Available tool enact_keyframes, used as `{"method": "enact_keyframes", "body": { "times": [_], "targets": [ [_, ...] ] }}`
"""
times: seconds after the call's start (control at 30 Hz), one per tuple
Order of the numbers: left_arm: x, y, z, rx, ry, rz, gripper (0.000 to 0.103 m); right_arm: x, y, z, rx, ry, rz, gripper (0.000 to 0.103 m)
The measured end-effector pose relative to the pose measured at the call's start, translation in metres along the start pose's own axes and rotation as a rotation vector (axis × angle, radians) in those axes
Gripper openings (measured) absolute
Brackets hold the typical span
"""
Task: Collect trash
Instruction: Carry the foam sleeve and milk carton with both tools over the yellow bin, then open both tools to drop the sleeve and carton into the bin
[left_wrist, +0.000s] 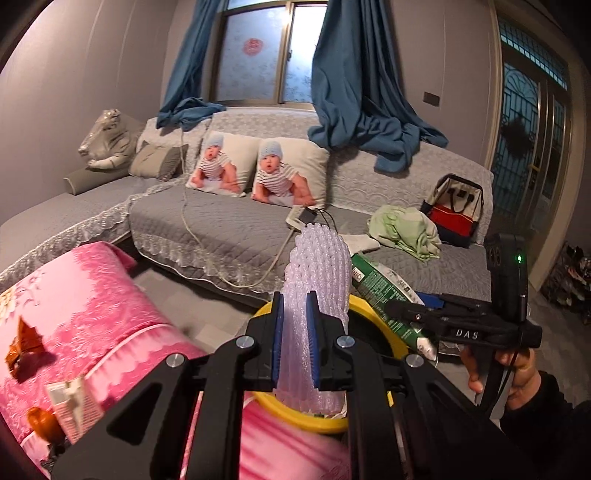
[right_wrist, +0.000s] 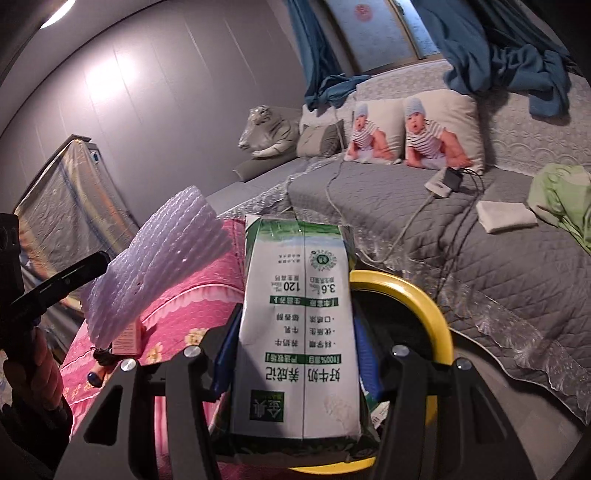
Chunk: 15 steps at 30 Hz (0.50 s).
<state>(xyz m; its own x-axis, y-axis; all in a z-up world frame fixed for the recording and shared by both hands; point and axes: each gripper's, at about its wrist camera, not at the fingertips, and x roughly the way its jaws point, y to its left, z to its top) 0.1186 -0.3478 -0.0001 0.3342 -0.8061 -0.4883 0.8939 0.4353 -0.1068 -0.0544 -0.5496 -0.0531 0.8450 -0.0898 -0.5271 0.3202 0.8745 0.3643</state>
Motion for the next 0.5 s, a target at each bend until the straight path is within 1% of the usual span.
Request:
{"method": "enact_keyframes", "body": {
  "times": [0.1,0.2,0.3,0.4,0.5],
  "targets": [
    [0.016,-0.008,-0.001,-0.001,0.011,-0.003,0.011,0.002,-0.014,-0.007,0.034,0.007,-0.032,0.051],
    [0.032,-0.013,-0.001,-0.008,0.03,-0.009,0.011,0.009,-0.026,-0.015,0.051,0.023,-0.093,0.052],
    [0.048,-0.019,-0.004,-0.012,0.052,-0.008,0.011,0.017,-0.035,-0.021,0.068,0.043,-0.098,0.052],
    [0.061,-0.022,-0.006,-0.017,0.072,-0.005,0.011,0.023,-0.039,-0.029,0.062,0.06,-0.132,0.052],
    [0.073,-0.023,-0.01,-0.023,0.093,0.004,0.011,0.029,-0.042,-0.035,0.078,0.083,-0.138,0.052]
  ]
}}
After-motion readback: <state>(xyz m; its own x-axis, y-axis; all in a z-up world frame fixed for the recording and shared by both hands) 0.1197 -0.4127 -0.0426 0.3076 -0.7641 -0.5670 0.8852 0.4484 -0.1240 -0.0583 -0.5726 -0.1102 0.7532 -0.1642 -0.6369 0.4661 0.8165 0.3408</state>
